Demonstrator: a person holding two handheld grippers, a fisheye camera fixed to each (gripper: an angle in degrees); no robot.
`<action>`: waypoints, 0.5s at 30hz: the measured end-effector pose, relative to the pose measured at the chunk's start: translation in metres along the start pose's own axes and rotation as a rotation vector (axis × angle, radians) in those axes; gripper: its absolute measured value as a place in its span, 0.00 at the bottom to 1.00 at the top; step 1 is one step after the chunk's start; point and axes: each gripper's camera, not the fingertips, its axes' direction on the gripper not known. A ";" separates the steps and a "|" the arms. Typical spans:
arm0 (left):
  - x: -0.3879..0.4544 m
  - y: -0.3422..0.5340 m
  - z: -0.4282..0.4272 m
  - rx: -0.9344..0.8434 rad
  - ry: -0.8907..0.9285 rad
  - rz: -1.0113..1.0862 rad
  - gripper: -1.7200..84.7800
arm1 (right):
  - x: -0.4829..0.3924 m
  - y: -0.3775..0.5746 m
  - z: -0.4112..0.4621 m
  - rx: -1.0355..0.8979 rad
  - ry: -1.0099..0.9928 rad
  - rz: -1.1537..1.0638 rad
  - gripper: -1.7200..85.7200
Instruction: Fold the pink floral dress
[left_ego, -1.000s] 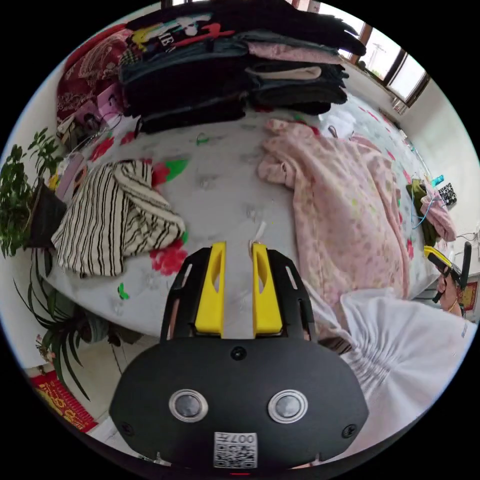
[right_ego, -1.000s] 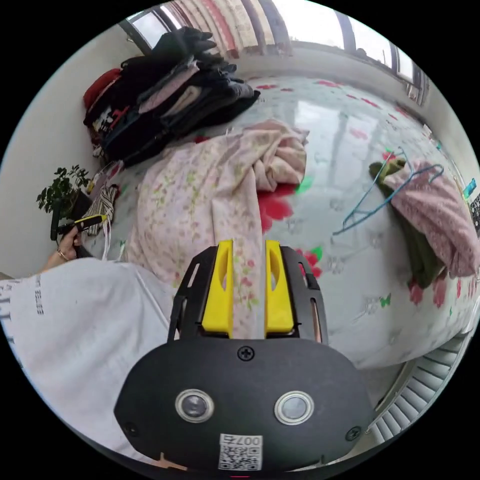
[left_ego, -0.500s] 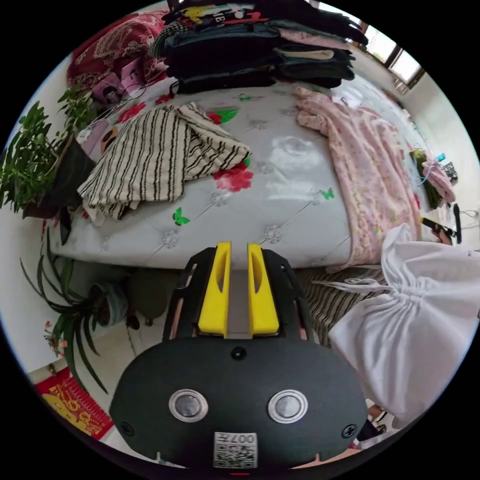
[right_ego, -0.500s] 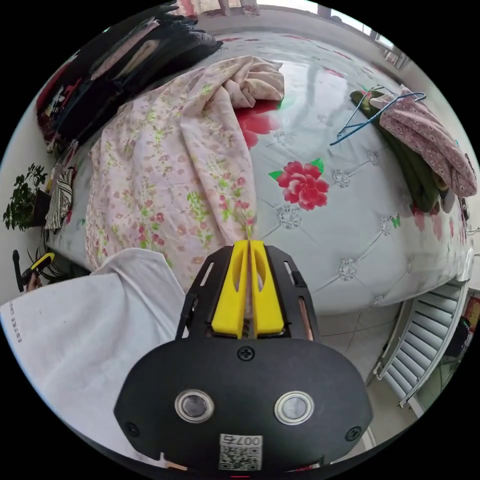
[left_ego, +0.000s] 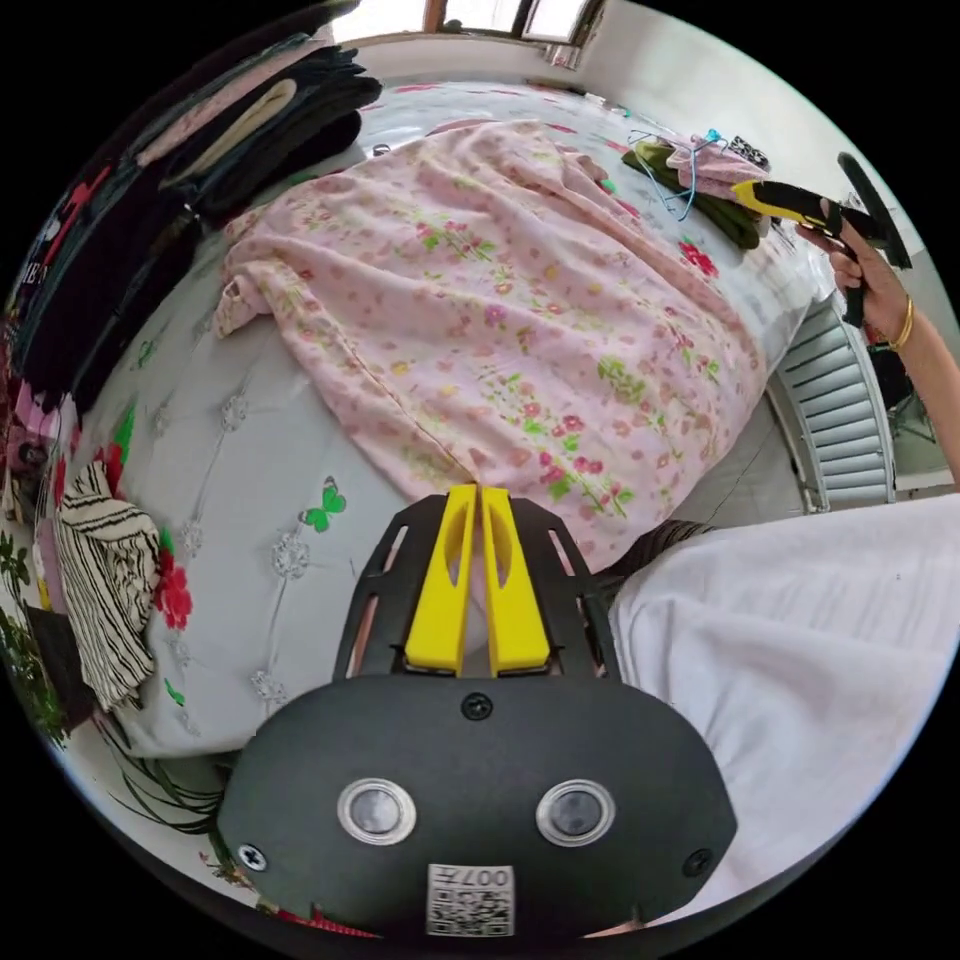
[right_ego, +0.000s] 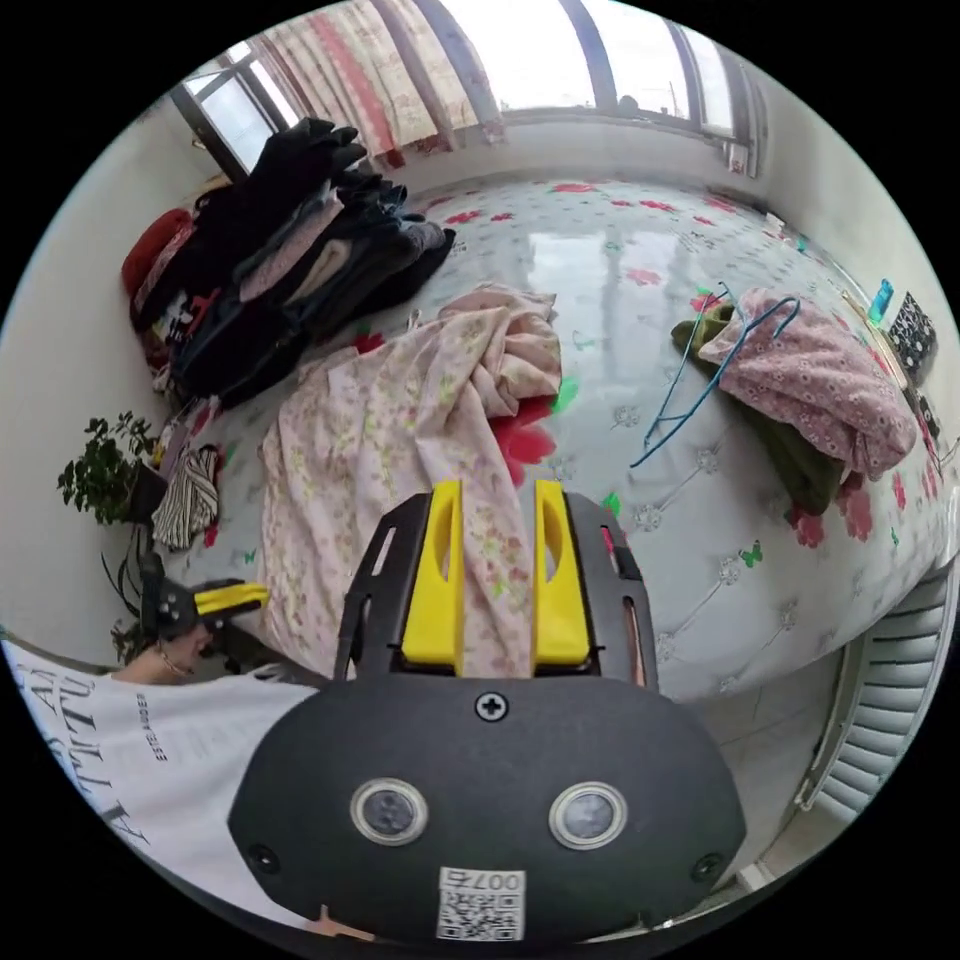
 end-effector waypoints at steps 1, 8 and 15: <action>0.001 -0.005 0.000 -0.023 0.006 0.010 0.02 | 0.002 0.018 0.014 -0.062 0.014 -0.020 0.10; -0.030 -0.009 -0.018 -0.003 0.158 -0.150 0.01 | -0.003 0.058 0.072 -0.289 0.144 -0.143 0.06; -0.079 -0.059 -0.086 0.202 0.095 -0.285 0.02 | 0.011 -0.047 -0.008 0.056 -0.028 -0.116 0.02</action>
